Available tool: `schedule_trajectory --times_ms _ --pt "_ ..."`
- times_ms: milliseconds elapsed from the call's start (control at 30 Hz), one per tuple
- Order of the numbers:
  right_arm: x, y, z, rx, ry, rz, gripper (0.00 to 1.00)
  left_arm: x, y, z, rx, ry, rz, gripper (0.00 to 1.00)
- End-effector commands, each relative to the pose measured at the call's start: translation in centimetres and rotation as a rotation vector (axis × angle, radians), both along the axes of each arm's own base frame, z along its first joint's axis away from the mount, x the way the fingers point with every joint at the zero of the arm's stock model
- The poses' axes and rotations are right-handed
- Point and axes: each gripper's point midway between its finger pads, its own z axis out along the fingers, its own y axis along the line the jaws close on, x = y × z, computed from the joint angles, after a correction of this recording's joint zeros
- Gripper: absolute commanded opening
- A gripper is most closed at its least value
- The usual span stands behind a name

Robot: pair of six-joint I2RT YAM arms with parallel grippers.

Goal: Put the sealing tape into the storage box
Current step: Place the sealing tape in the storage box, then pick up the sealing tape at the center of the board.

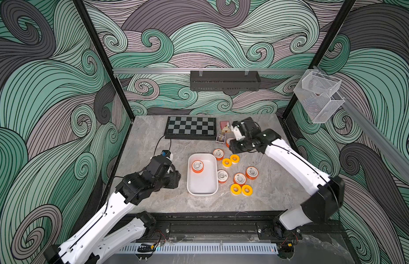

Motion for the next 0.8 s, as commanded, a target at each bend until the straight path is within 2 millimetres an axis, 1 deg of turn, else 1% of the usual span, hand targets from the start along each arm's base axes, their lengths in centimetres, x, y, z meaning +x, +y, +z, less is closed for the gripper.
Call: schedule_trajectory --times_ms 0,67,100,200,300,367,467,500,567,667,767 --pt "-1.0 -2.3 -2.1 0.042 0.0 -0.075 0.44 0.2 -3.6 1.1 -0.08 0.021 -0.091 0.56" --pt "-1.7 -4.6 -3.3 0.052 -0.01 -0.149 0.44 0.3 -6.2 1.2 -0.075 0.028 -0.149 0.54" --pt "-2.1 -5.4 -3.8 0.06 -0.016 -0.175 0.44 0.4 -7.3 1.2 -0.053 0.028 -0.172 0.54" --pt "-3.0 -7.4 -5.0 0.088 -0.032 -0.252 0.44 0.8 -11.1 1.0 0.006 0.038 -0.24 0.54" --pt "-3.7 -9.2 -5.7 0.085 -0.057 -0.319 0.44 1.0 -15.1 0.2 0.028 0.102 -0.299 0.53" --pt "-4.0 -10.5 -6.2 0.08 -0.077 -0.373 0.45 1.7 -17.7 -1.3 0.075 0.13 -0.321 0.53" --pt "-4.5 -12.1 -7.5 0.104 -0.079 -0.445 0.44 2.5 -20.5 -3.4 0.138 0.186 -0.33 0.51" --pt "-4.7 -12.3 -8.1 0.115 -0.074 -0.458 0.44 2.6 -21.4 -3.9 0.156 0.195 -0.34 0.51" --pt "-5.1 -13.1 -9.1 0.126 -0.07 -0.501 0.44 3.5 -22.7 -5.6 0.215 0.21 -0.334 0.51" --pt "-5.4 -13.0 -9.6 0.155 -0.056 -0.507 0.44 4.7 -23.6 -7.7 0.29 0.242 -0.306 0.5" --pt "-5.4 -12.8 -10.0 0.164 -0.045 -0.503 0.44 5.8 -24.6 -9.5 0.327 0.241 -0.291 0.5"
